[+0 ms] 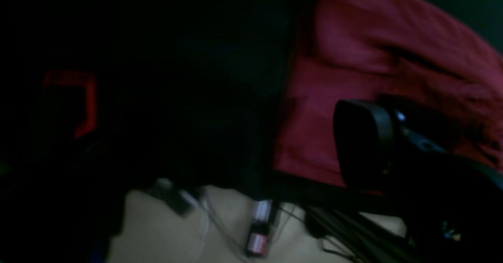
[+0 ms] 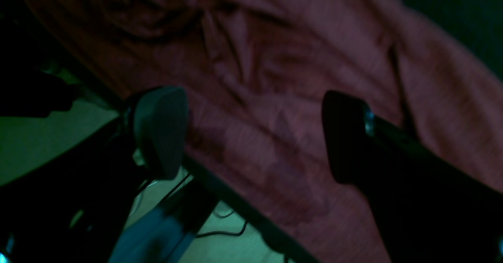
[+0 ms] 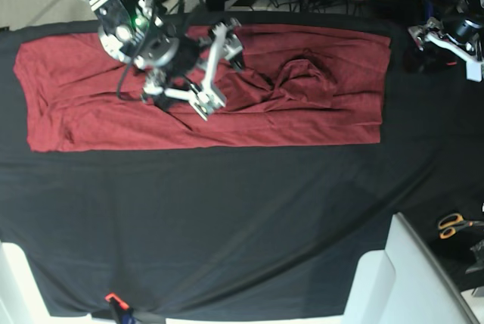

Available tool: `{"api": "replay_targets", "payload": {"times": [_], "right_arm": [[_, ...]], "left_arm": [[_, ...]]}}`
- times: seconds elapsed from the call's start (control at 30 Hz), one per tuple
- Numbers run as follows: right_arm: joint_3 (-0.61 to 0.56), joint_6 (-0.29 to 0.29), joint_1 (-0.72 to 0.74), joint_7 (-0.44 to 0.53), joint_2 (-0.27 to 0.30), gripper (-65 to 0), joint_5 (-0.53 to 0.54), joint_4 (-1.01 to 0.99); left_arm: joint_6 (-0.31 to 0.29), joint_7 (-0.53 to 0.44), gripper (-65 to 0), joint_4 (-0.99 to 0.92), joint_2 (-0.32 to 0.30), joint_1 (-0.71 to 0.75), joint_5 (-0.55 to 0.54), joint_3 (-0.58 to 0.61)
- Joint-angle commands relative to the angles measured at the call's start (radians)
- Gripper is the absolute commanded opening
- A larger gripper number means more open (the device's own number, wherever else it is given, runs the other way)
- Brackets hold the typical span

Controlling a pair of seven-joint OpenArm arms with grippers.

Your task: Fold the T-shirt properly

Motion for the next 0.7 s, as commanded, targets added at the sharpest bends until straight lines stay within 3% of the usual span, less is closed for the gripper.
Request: {"api": "replay_targets", "payload": {"times": [0.0, 0.13, 0.33, 0.47, 0.67], "right_arm": [[0.015, 0.001, -0.001, 0.025, 0.010, -14.7, 0.007, 0.017], [0.019, 0.001, -0.023, 0.027, 0.023, -14.9, 0.007, 0.017], [0.021, 0.001, -0.026, 0.027, 0.022, -14.9, 0.007, 0.016], [0.021, 0.001, -0.026, 0.027, 0.017, -14.9, 0.007, 0.016], [0.021, 0.001, -0.026, 0.027, 0.017, -14.9, 0.007, 0.016]], "left_arm": [[-0.015, -0.014, 0.0, -0.021, -0.012, -0.025, -0.027, 0.003], [-0.015, -0.014, 0.0, -0.123, -0.012, -0.095, 0.007, 0.004], [-0.015, -0.014, 0.0, -0.198, -0.004, -0.181, 0.160, 0.044], [-0.015, -0.015, 0.0, -0.215, -0.003, -0.164, 0.163, 0.113], [-0.015, -0.083, 0.0, -0.218, 0.030, -0.150, 0.171, 0.124]]}}
